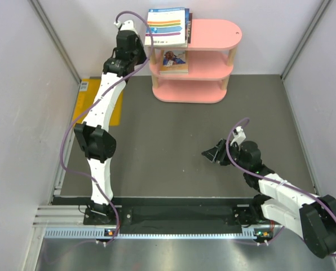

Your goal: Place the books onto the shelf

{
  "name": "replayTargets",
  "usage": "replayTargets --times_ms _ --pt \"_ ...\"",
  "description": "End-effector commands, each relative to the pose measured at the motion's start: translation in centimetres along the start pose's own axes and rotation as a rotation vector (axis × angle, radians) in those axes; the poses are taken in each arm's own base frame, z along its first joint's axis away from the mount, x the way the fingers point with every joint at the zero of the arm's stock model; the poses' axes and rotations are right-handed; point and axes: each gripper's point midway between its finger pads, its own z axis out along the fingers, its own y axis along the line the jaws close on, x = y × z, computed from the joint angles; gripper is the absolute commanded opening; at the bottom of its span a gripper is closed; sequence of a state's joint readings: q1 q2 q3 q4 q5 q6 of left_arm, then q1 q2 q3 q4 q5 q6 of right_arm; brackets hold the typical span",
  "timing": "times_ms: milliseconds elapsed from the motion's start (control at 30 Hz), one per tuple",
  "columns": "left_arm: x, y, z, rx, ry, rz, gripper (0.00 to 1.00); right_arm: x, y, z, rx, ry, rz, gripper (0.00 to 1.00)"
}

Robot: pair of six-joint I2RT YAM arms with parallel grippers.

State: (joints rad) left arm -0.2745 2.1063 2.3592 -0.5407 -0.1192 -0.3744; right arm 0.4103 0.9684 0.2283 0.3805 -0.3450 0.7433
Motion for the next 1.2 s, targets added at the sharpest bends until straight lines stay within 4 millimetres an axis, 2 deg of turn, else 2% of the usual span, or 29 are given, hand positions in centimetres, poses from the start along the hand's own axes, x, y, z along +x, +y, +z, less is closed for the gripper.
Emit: replayTargets --times_ms 0,233,300,333,467,633,833,1067,1167 --pt "-2.2 1.9 -3.0 -0.095 -0.041 0.039 0.0 -1.1 1.8 0.0 -0.061 -0.037 -0.034 0.7" --pt "-2.4 3.2 -4.1 -0.145 -0.037 0.019 0.0 -1.1 1.8 -0.1 -0.063 -0.039 -0.033 0.69" --pt "-1.7 3.3 -4.3 -0.143 -0.029 0.012 0.0 -1.1 1.8 -0.1 -0.063 -0.041 -0.035 0.7" --pt "-2.5 3.2 -5.1 -0.133 -0.05 -0.004 0.0 -1.1 1.8 -0.1 -0.063 -0.039 -0.034 0.69" --pt "-3.3 2.8 -6.4 -0.098 -0.081 -0.023 0.0 -1.1 1.7 0.0 -0.062 -0.038 -0.034 0.7" --pt "-5.4 1.1 -7.3 -0.023 -0.131 -0.045 0.0 -1.0 1.7 0.1 -0.063 -0.033 -0.033 0.69" --pt "-6.0 -1.8 -9.0 0.125 -0.126 -0.089 0.0 -1.0 1.7 0.0 -0.064 -0.034 -0.032 0.7" --pt "-7.1 -3.2 -10.5 0.198 -0.149 -0.109 0.0 -1.0 1.8 -0.1 -0.066 -0.036 -0.033 0.69" --pt "-7.2 -3.6 -10.5 0.217 -0.142 -0.112 0.0 -1.0 1.8 0.0 -0.066 -0.036 -0.033 0.7"
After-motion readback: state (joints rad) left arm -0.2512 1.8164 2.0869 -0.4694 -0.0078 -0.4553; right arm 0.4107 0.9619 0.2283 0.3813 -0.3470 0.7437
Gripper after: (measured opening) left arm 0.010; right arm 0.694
